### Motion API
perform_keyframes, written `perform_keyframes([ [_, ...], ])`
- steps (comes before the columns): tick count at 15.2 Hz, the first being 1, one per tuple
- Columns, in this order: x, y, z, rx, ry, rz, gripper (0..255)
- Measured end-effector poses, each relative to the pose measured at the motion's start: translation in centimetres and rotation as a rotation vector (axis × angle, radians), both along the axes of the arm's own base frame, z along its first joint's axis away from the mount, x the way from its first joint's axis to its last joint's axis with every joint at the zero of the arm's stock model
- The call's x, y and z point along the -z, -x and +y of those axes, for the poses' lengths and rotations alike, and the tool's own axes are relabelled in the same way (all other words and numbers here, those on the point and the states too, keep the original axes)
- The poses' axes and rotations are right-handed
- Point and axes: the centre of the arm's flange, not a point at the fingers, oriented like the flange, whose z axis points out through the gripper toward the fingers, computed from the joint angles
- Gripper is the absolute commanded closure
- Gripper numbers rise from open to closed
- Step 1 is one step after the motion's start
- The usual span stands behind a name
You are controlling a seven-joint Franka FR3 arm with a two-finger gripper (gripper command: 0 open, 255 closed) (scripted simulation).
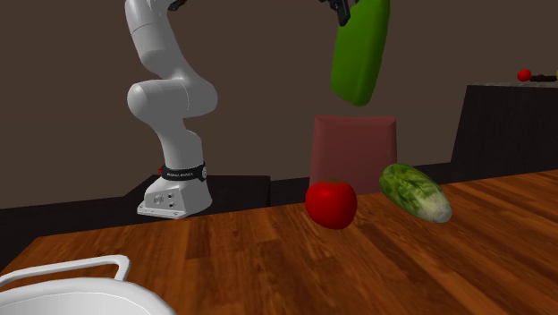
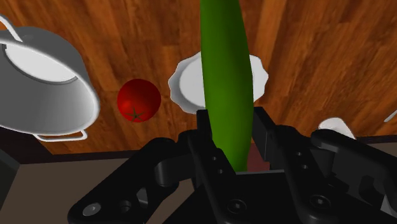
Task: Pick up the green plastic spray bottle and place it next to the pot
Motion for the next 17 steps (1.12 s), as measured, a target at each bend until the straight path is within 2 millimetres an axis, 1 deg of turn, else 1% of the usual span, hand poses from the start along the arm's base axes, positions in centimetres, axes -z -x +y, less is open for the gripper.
perform_keyframes([
  [1, 0.1, 1.1, -0.8, 0.000, 0.000, 0.000, 255],
  [3, 0.0, 3.7, -1.6, 0.001, -0.001, 0.000, 255],
  [4, 0.4, 4.8, -2.3, 0.000, 0.000, 0.000, 255],
  [7, -0.1, 8.3, -4.4, 0.001, 0.000, 0.000, 255],
  [9, -0.1, 10.9, -5.5, 0.001, -0.001, 0.000, 255],
  [11, 0.1, 13.0, -6.7, 0.000, 0.000, 0.000, 255],
  [14, -0.1, 16.6, -8.5, 0.001, 0.000, 0.000, 255],
  [17, 0.2, 20.1, -10.2, 0.000, -0.001, 0.000, 255],
])
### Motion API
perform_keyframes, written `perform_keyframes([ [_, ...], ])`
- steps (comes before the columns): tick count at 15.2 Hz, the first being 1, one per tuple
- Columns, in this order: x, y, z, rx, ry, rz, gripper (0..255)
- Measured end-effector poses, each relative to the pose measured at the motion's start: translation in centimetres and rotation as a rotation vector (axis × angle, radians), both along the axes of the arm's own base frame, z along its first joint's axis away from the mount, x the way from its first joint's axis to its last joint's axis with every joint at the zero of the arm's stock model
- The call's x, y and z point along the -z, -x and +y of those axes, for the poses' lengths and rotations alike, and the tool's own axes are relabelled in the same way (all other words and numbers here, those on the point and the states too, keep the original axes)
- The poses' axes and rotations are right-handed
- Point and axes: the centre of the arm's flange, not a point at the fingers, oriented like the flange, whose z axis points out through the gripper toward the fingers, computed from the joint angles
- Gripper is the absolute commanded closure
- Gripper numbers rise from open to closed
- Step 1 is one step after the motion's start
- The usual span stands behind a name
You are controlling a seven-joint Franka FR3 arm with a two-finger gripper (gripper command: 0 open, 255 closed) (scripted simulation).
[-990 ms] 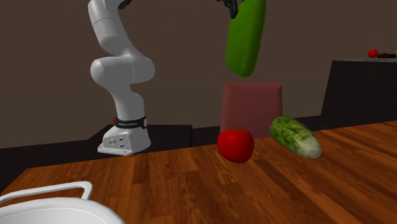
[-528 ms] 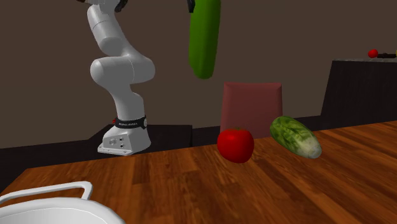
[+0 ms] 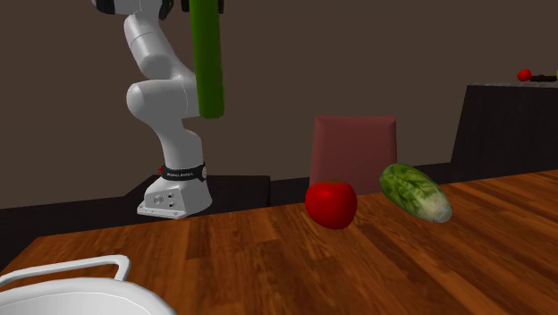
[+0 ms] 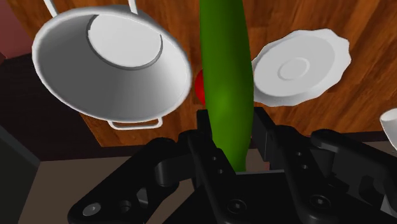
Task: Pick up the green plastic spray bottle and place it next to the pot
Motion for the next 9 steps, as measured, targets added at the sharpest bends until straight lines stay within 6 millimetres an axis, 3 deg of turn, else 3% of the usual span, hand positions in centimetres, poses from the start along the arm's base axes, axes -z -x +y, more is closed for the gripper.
perform_keyframes([
  [7, -0.5, 8.3, -4.1, 0.000, 0.000, 0.000, 255],
  [9, 0.3, 9.3, -4.7, 0.000, 0.000, 0.000, 255],
])
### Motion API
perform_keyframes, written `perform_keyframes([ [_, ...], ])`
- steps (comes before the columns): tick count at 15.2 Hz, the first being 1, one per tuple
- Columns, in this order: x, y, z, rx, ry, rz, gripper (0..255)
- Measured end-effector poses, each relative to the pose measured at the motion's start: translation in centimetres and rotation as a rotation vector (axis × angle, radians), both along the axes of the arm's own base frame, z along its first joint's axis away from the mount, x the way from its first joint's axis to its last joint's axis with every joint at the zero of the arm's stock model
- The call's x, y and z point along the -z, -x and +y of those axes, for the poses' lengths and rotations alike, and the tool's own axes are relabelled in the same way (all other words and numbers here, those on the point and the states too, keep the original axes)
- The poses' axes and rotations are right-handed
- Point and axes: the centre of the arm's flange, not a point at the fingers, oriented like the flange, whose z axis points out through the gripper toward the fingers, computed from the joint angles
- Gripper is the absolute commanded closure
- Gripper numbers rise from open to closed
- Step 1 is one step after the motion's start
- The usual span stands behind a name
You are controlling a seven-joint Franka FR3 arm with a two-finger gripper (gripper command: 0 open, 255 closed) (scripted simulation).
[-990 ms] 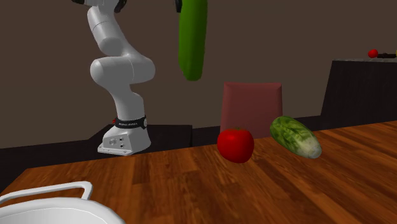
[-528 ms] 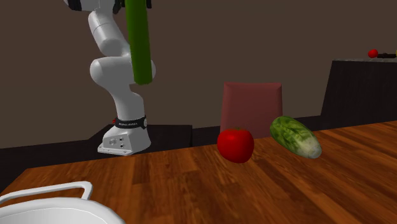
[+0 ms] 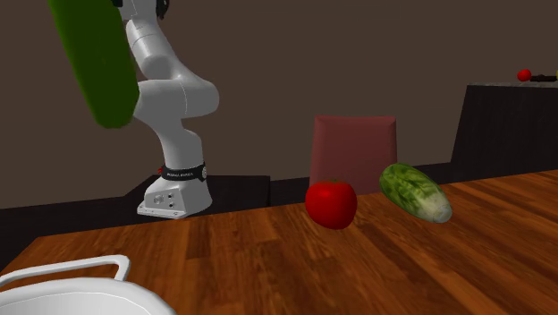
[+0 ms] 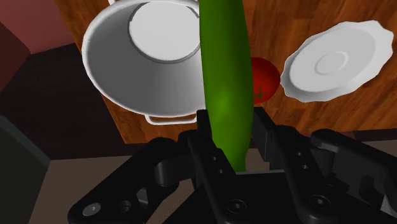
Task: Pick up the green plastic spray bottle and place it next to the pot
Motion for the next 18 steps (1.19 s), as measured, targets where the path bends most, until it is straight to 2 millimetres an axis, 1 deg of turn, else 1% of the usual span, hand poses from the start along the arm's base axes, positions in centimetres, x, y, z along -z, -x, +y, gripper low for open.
perform_keyframes([
  [8, 4.2, 0.3, -0.1, -0.001, 0.000, 0.001, 255],
  [15, 7.8, 0.1, -0.1, -0.001, 0.000, 0.001, 255],
  [18, 9.5, 0.3, -0.1, -0.001, 0.000, 0.001, 255],
])
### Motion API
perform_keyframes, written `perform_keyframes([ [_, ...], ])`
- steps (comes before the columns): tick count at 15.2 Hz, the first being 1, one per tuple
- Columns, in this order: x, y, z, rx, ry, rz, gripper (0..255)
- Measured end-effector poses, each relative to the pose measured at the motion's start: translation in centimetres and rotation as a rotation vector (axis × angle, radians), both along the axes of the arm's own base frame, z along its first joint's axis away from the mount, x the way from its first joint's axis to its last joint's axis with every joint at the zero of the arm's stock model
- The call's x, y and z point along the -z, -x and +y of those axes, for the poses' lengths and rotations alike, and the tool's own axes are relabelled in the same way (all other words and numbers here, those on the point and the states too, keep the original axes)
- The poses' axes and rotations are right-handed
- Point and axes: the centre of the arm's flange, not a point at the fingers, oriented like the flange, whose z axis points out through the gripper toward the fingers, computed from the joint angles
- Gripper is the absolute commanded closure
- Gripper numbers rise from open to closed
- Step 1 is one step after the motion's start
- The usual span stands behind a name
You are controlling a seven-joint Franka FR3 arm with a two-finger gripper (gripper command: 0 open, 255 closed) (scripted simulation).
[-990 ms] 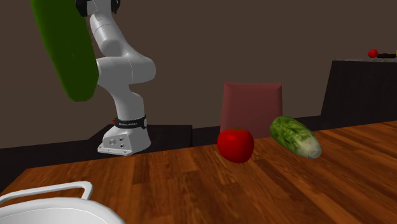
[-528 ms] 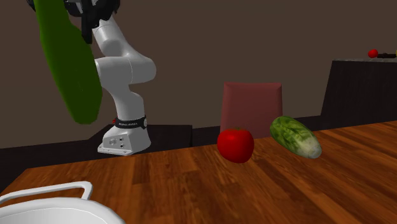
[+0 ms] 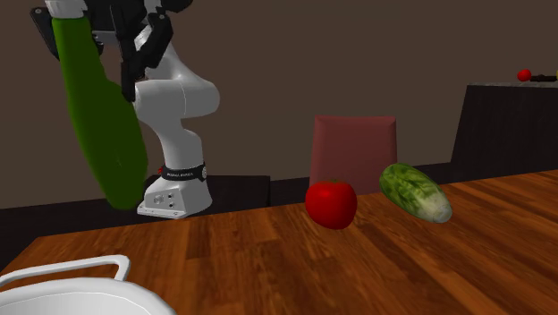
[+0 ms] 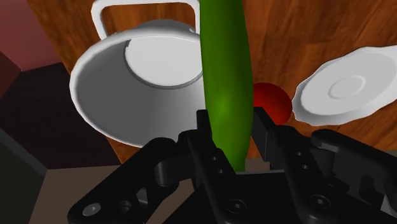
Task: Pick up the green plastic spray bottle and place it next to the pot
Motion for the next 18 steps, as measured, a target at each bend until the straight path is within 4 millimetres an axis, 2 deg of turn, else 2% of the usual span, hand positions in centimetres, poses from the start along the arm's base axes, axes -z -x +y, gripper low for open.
perform_keyframes([
  [18, 9.2, 0.0, 0.0, -0.001, 0.005, -0.002, 255],
])
